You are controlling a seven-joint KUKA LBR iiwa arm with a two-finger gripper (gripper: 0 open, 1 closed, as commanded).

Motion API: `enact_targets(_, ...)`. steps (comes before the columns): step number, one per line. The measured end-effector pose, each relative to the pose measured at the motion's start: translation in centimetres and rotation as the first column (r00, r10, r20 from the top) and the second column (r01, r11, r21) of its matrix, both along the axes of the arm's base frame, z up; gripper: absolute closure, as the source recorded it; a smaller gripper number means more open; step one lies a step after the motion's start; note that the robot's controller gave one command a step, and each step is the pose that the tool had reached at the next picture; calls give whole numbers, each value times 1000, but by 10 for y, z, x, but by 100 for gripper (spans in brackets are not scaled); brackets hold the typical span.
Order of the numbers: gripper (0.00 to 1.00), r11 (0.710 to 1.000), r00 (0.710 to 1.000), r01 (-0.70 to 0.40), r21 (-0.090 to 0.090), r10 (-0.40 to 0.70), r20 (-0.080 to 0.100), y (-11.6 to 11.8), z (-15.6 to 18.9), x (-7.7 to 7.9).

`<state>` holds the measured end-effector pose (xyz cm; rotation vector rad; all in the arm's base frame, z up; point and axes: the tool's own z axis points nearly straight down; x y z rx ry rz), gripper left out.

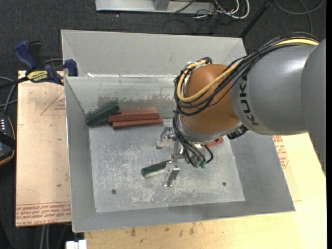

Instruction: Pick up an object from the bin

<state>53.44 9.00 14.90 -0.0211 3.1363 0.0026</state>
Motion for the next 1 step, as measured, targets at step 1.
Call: enact_targets(1,100,985,985,172,8,-172,17,10,-71,-17)
